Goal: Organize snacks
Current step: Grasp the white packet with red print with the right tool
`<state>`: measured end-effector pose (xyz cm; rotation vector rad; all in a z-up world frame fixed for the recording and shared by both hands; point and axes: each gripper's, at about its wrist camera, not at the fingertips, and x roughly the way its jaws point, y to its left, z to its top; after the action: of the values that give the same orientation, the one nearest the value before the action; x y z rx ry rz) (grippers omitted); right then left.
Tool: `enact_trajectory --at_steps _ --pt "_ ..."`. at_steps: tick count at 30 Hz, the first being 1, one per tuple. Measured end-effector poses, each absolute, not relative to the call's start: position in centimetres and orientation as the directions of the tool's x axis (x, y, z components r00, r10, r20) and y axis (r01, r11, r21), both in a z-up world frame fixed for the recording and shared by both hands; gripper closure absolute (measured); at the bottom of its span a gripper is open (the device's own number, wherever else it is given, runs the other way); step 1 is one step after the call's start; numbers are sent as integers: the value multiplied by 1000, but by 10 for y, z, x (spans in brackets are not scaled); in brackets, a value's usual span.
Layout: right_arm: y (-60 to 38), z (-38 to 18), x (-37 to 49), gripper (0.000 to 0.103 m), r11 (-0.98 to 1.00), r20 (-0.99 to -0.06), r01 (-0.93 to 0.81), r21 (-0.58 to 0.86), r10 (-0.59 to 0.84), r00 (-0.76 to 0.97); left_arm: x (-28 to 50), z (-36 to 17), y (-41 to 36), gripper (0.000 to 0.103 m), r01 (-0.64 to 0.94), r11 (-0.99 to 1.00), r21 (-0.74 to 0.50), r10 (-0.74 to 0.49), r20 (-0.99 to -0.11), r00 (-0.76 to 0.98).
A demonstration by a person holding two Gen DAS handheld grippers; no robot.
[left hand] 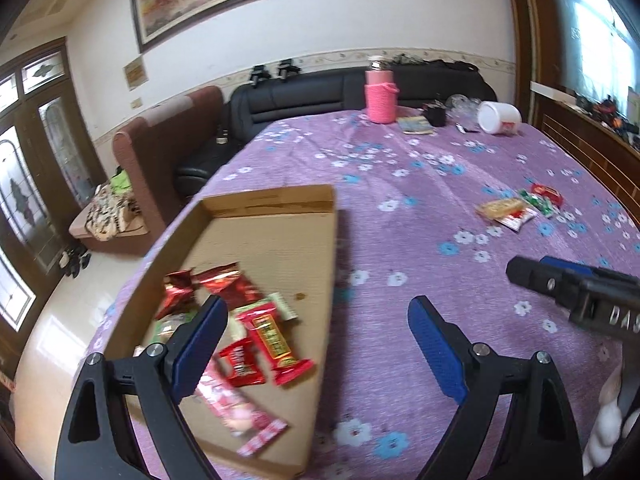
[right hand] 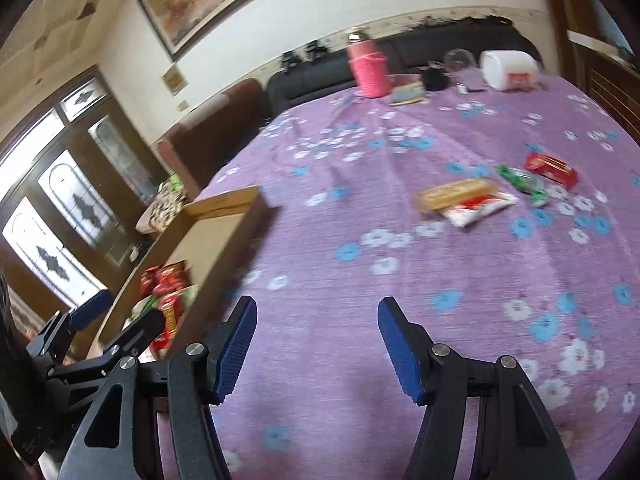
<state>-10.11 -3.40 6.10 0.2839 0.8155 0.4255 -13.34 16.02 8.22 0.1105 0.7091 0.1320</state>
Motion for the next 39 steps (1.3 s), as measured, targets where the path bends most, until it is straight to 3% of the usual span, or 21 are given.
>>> enact_trajectory --at_steps 4,13,18,27,28,31,36,39 --pt "-67 59 -91 36 897 -647 -195 396 424 633 -119 72 145 12 -16 994 111 88 -678 730" --pt "-142 53 -42 36 915 -701 -38 401 333 631 -83 30 112 12 123 987 -106 -159 -787 596" --pt "-138 40 -12 36 868 -701 -37 495 424 573 -77 24 107 12 151 973 -173 -229 -785 576" --pt "-106 30 47 36 924 -770 8 383 314 555 -69 16 127 12 133 932 -338 -354 -762 542" --pt "-99 29 54 37 931 -775 -6 365 307 552 -70 17 128 12 132 928 -350 -362 -754 548" --pt "-71 25 65 64 941 -798 -93 325 326 507 -71 17 134 12 129 913 -386 -389 -734 556" --pt "-28 23 36 66 850 -774 -336 405 515 369 -72 17 140 12 126 894 -430 -422 -711 563" --pt "-54 41 17 66 826 -713 -296 479 563 419 -73 17 139 12 127 896 -426 -419 -712 563"
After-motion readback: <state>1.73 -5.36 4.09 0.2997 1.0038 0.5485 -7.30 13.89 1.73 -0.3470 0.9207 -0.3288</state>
